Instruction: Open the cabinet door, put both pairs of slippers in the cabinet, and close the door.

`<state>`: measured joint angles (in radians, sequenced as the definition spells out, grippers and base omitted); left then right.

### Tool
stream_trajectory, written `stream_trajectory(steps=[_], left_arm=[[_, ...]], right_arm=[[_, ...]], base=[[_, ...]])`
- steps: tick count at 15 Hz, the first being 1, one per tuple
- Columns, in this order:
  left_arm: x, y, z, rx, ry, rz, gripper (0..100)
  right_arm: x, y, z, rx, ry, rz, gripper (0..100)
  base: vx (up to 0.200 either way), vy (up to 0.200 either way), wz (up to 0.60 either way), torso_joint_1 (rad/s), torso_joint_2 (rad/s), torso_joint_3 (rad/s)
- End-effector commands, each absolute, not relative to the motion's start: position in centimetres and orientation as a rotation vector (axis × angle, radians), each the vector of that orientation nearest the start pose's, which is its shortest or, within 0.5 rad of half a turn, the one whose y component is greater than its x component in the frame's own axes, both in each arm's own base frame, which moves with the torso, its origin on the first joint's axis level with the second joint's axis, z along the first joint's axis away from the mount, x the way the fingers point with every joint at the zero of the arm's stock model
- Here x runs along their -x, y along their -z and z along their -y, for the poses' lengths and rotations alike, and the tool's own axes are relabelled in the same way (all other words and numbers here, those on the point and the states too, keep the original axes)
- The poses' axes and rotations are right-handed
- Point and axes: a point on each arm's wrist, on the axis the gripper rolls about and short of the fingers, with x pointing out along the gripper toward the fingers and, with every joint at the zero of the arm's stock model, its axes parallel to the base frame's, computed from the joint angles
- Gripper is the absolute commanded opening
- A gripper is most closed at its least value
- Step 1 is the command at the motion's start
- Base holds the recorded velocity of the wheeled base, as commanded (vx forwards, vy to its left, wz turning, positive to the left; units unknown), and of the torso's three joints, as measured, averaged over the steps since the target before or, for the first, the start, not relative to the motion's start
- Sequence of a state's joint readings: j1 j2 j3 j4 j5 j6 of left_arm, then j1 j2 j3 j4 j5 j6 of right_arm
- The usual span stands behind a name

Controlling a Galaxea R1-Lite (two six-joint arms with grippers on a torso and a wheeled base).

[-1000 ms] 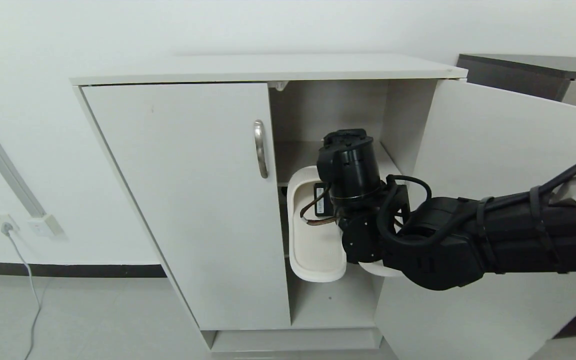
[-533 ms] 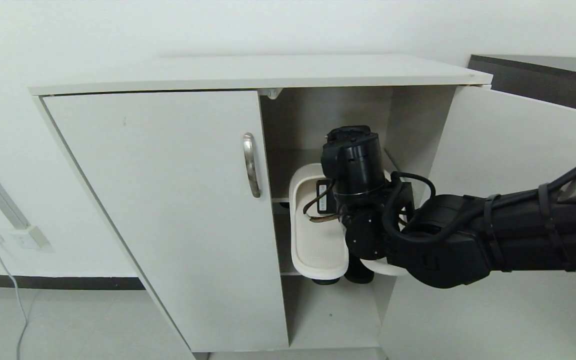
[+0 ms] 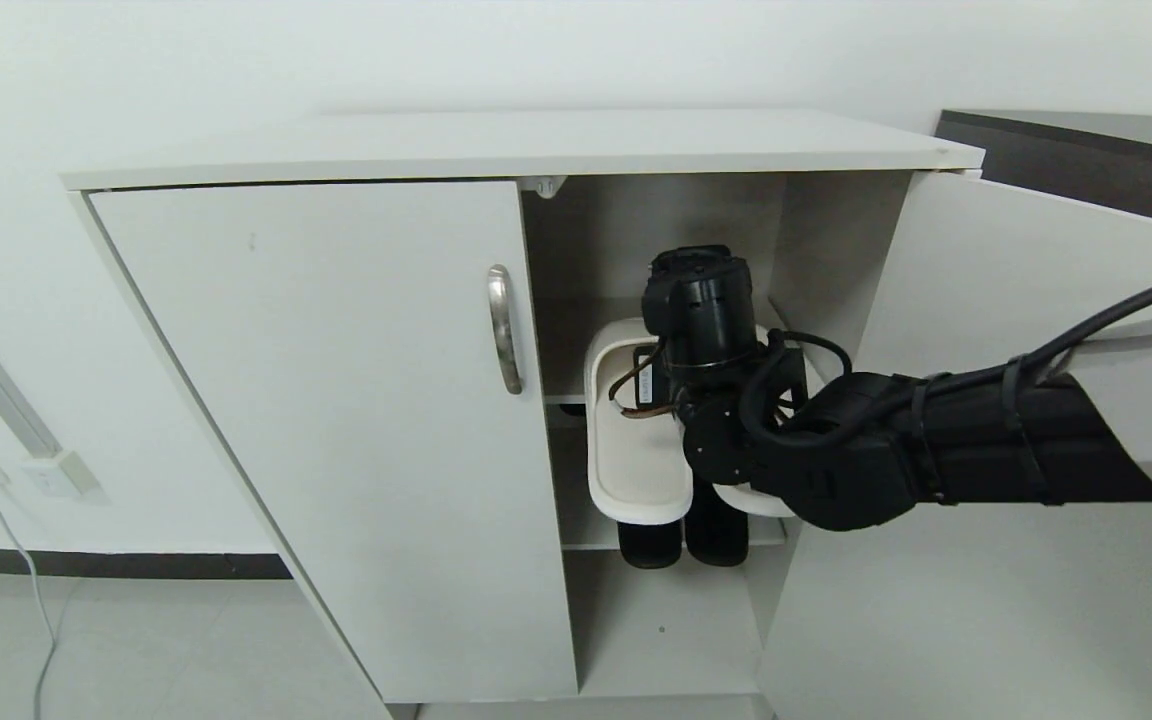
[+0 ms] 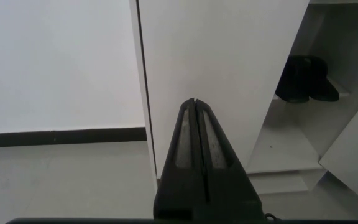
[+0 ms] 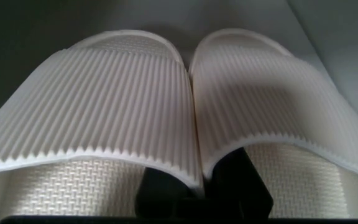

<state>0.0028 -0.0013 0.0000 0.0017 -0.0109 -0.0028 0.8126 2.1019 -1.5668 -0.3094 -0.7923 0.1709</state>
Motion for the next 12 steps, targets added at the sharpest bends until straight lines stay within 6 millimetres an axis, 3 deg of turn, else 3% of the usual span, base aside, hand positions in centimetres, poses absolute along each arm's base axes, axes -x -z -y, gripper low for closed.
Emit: stream_trajectory(steps=[1, 4, 12], left_arm=[[2.3, -7.5, 0.0, 0.003, 0.006, -0.002, 0], [2.3, -7.5, 0.0, 0.003, 0.006, -0.002, 0], [2.3, -7.5, 0.0, 0.003, 0.002, -0.002, 0]], right_arm=[[-33.1, -20.4, -30.6, 0.011, -0.002, -0.161, 0], [-35.0, -21.0, -30.4, 0.025, -0.008, -0.132, 0], [-37.1, -23.1, -30.2, 0.035, -0.006, -0.144, 0]], base=[[0.000, 0.000, 0.00, 0.000, 0.00, 0.000], [0.000, 0.000, 0.00, 0.000, 0.00, 0.000], [0.000, 0.000, 0.00, 0.000, 0.00, 0.000]])
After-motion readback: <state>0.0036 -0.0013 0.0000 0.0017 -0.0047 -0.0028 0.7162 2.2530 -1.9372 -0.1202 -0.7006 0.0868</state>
